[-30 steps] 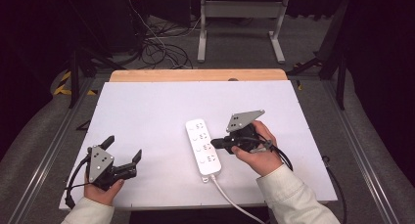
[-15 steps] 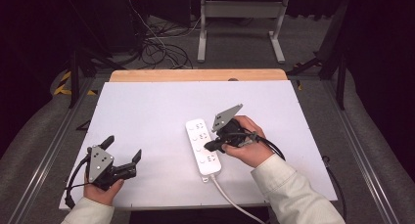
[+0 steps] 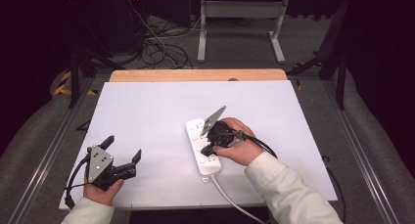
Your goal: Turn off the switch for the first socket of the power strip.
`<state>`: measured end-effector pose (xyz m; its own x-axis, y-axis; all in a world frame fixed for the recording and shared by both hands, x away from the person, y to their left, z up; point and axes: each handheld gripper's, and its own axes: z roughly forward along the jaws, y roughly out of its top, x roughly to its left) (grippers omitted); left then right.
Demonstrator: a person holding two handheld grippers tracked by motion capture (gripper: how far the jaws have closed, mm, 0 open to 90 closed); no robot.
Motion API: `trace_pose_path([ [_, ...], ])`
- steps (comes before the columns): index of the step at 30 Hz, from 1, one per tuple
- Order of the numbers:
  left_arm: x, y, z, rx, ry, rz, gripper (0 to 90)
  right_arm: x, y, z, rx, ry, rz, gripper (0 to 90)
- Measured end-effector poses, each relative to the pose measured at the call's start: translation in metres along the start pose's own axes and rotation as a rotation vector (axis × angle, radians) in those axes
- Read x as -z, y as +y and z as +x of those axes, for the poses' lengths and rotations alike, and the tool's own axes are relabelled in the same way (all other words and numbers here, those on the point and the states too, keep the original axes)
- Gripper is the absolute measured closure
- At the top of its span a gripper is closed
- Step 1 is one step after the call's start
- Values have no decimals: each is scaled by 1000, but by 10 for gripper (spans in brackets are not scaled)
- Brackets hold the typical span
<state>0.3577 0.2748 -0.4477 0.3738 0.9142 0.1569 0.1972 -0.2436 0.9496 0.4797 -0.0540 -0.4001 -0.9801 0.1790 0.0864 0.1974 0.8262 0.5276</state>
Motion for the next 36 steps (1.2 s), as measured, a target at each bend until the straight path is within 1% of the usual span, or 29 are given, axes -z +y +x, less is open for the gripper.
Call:
trace_pose_path([
  [4, 0, 0, 0, 1, 0, 0, 69, -6, 1, -1, 8, 3, 17, 900],
  [15, -1, 0, 0, 4, -3, 6, 69, -19, 3, 0, 4, 9, 69, 900],
  [18, -1, 0, 0, 3, -2, 8, 69, -23, 2, -1, -4, 12, 68, 900],
  [19, -1, -1, 0, 4, -3, 7, 69, -24, 2, -1, 3, 9, 79, 900],
  [21, -1, 0, 0, 2, -3, 8, 69, -26, 2, -1, 3, 13, 79, 900],
  [22, -1, 0, 0, 3, -4, 7, 69, -27, 2, -1, -5, 6, 86, 900],
  [23, -1, 0, 0, 4, -3, 7, 69, -28, 2, -1, 3, 11, 88, 900],
  [32, -1, -1, 1, 4, -4, 8, 69, -35, 2, -1, 7, 6, 110, 900],
  [36, -1, -1, 0, 4, -4, 8, 69, -38, 2, 0, 12, 7, 110, 900],
])
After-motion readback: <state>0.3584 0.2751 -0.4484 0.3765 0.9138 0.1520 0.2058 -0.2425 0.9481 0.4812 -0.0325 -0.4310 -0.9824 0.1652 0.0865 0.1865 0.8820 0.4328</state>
